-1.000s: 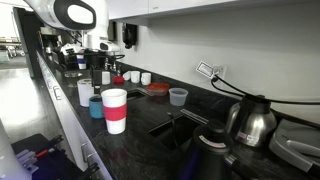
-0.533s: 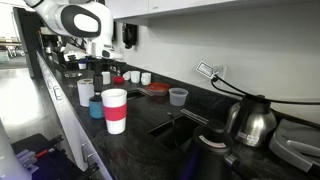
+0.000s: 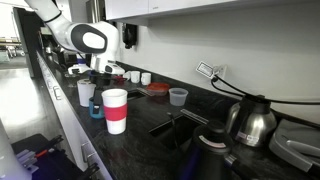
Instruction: Move the blue mug backward
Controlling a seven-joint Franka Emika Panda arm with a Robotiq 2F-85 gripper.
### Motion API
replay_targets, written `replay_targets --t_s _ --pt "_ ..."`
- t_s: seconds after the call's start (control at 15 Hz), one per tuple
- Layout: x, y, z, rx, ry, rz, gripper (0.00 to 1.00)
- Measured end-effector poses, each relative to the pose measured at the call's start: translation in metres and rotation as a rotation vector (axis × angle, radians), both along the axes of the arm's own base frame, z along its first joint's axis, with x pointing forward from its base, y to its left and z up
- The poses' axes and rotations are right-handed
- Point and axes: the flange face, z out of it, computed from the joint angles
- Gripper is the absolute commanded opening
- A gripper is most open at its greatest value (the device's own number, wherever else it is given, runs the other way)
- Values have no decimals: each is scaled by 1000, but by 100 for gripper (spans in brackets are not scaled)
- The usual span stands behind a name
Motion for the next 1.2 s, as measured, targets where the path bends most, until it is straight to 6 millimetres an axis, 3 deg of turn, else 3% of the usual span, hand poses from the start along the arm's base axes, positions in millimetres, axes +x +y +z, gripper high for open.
replay_targets --t_s 0.27,0.67,0.87,1.2 --pt "3 0 -11 -4 -1 -3 44" --pt "6 -1 -11 -6 -20 -3 4" --pt "11 0 -5 -7 -41 -1 2" --pt "16 2 27 -12 -128 -10 3"
